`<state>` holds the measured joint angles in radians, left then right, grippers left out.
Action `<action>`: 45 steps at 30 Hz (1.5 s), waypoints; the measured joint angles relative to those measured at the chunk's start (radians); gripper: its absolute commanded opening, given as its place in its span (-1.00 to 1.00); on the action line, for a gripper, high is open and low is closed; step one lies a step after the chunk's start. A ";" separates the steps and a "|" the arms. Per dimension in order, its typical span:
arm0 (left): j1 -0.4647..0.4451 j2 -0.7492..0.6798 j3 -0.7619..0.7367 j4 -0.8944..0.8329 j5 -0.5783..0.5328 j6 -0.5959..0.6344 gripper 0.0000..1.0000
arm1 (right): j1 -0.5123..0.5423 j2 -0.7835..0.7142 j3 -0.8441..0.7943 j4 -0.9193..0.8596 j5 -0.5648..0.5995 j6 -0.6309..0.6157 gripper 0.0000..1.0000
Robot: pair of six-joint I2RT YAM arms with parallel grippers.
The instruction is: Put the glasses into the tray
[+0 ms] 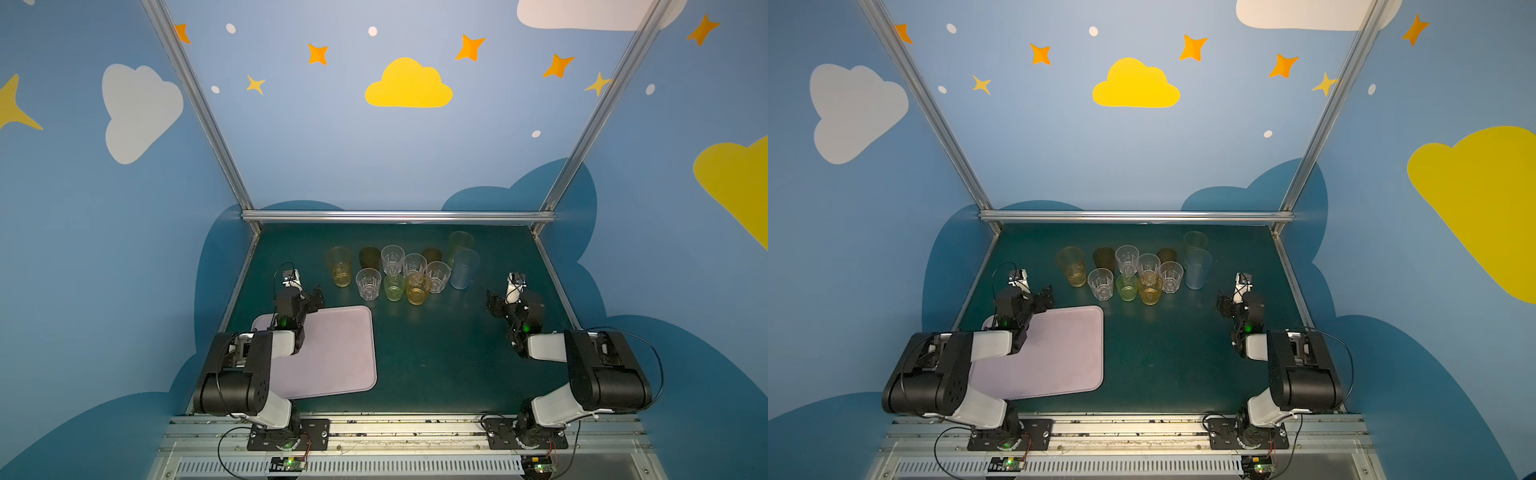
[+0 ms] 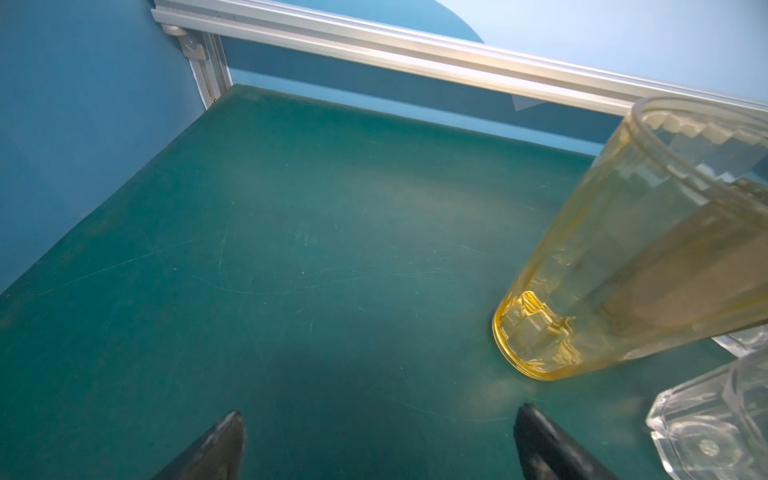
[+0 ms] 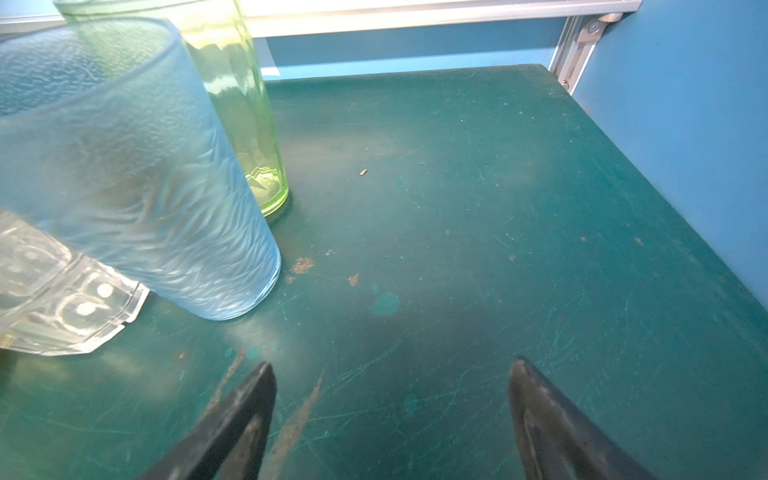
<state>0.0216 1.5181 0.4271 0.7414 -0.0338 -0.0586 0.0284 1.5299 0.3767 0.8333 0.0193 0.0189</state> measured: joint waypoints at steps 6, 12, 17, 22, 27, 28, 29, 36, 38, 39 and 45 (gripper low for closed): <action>0.000 0.000 0.000 -0.001 0.000 0.000 0.99 | 0.013 0.000 0.000 0.000 0.011 -0.001 0.74; 0.000 0.000 0.000 -0.002 0.000 0.000 0.99 | 0.014 0.000 0.000 0.000 0.016 -0.001 0.74; -0.003 -0.006 0.001 -0.018 -0.022 -0.002 0.99 | 0.014 -0.007 0.007 -0.025 0.009 -0.006 0.74; -0.027 -0.095 0.041 -0.163 -0.119 -0.020 0.99 | 0.021 -0.099 0.027 -0.109 0.003 -0.020 0.74; -0.125 -0.202 0.056 -0.233 -0.312 -0.029 0.99 | 0.068 -0.190 0.059 -0.210 0.056 -0.031 0.74; -0.151 -0.222 0.064 -0.261 -0.347 -0.031 0.99 | 0.082 -0.198 0.071 -0.233 0.072 -0.034 0.74; -0.177 -0.239 0.076 -0.293 -0.381 -0.032 0.99 | 0.093 -0.209 0.083 -0.257 0.090 -0.035 0.74; -0.375 -0.370 0.185 -0.570 -0.601 -0.115 0.99 | 0.111 -0.337 0.170 -0.496 0.170 0.054 0.74; -0.438 -0.414 0.204 -0.648 -0.631 -0.156 0.99 | 0.110 -0.383 0.209 -0.582 0.172 0.105 0.74; -0.475 -0.435 0.214 -0.692 -0.641 -0.179 0.99 | 0.110 -0.410 0.227 -0.625 0.169 0.134 0.74; -0.669 -0.461 0.270 -0.986 -0.679 -0.347 0.99 | 0.103 -0.480 0.315 -0.890 0.140 0.274 0.74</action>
<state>-0.6476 1.0573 0.6971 -0.2443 -0.7128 -0.4057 0.1314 1.0496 0.6914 -0.0570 0.1593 0.2932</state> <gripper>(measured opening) 0.996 0.869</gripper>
